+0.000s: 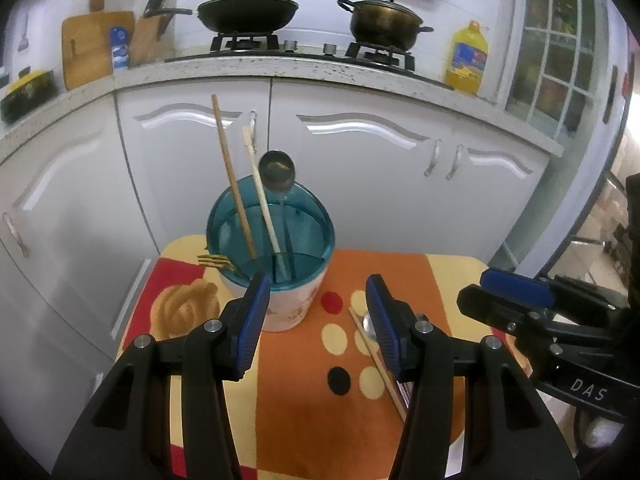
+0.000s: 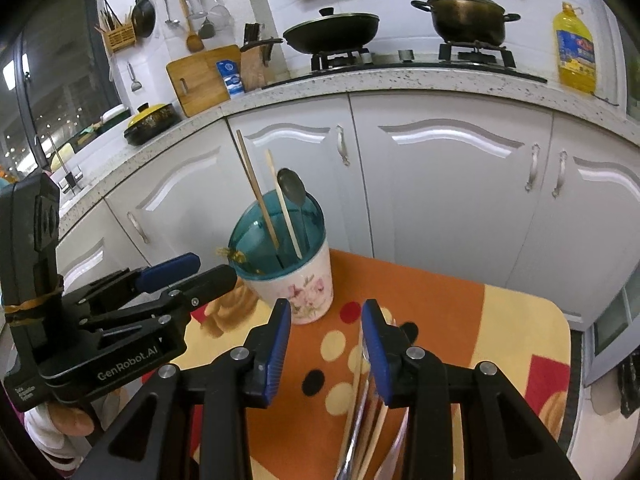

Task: Organize utensils
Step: 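Withdraw both tools from the holder and lower them toward the remaining utensils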

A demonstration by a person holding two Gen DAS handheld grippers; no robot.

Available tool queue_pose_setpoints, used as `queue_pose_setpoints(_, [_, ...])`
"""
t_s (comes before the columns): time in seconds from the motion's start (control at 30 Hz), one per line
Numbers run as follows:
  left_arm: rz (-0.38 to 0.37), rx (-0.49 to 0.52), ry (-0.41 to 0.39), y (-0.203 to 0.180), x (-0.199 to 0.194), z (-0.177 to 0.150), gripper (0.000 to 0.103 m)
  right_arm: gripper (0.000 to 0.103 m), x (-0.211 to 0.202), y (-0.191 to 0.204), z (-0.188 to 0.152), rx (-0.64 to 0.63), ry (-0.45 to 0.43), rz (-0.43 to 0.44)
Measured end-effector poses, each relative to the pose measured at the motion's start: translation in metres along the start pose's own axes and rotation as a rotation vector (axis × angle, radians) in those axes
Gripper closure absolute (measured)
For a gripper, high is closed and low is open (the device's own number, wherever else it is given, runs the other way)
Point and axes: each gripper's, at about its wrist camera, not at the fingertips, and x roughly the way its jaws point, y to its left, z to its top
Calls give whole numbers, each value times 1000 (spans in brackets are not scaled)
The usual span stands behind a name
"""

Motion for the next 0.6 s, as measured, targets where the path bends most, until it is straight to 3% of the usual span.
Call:
queue_pose_setpoints(0.4, [-20, 23, 28, -17, 1, -16, 54, 66, -19, -26, -31, 40, 32, -40])
queue_pose_setpoints(0.6, [-62, -19, 86, -11, 17, -26, 54, 66, -16, -47, -52, 82, 72, -62])
